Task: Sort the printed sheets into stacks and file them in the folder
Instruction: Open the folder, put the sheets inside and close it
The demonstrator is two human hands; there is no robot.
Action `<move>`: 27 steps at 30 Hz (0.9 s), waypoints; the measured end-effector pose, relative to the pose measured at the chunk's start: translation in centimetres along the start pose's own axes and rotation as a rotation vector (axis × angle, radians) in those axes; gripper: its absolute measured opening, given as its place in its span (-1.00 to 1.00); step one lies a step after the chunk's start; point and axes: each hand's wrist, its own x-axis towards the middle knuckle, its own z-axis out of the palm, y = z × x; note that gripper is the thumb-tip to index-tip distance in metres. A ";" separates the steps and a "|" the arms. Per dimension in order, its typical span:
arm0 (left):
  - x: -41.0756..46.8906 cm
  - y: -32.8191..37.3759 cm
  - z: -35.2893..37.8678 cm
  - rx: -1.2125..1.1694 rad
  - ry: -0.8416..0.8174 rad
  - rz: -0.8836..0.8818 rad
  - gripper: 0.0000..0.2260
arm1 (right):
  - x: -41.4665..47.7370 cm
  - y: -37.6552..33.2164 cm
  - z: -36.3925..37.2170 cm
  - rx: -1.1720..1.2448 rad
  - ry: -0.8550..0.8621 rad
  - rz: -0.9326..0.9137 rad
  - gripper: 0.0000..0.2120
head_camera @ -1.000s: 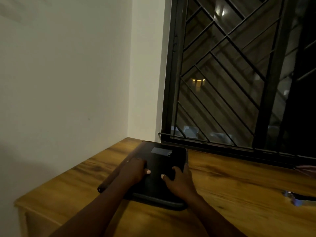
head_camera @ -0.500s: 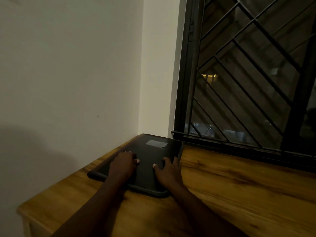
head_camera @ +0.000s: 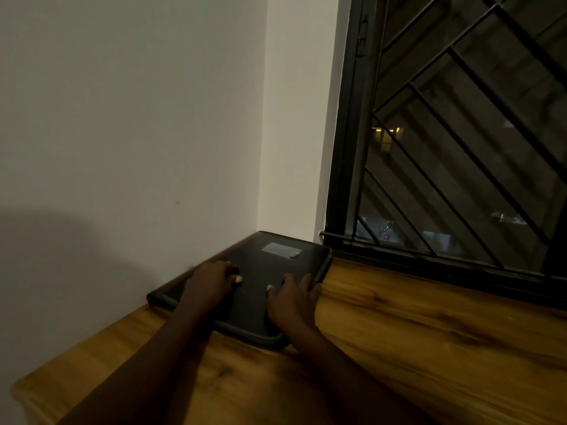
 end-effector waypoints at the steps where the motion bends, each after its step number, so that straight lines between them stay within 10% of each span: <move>1: 0.1 0.0 0.0 -0.002 0.005 0.000 -0.76 | 0.2 0.0 0.1 0.002 0.003 -0.005 -0.49; 16: -0.7 0.9 -0.2 0.039 0.066 0.017 -0.62 | -0.2 3.8 -2.5 0.276 -0.029 -0.132 -0.43; 27: -6.3 20.9 5.7 -0.321 -0.039 0.379 -0.44 | -3.5 16.7 -14.8 0.226 0.197 -0.116 -0.44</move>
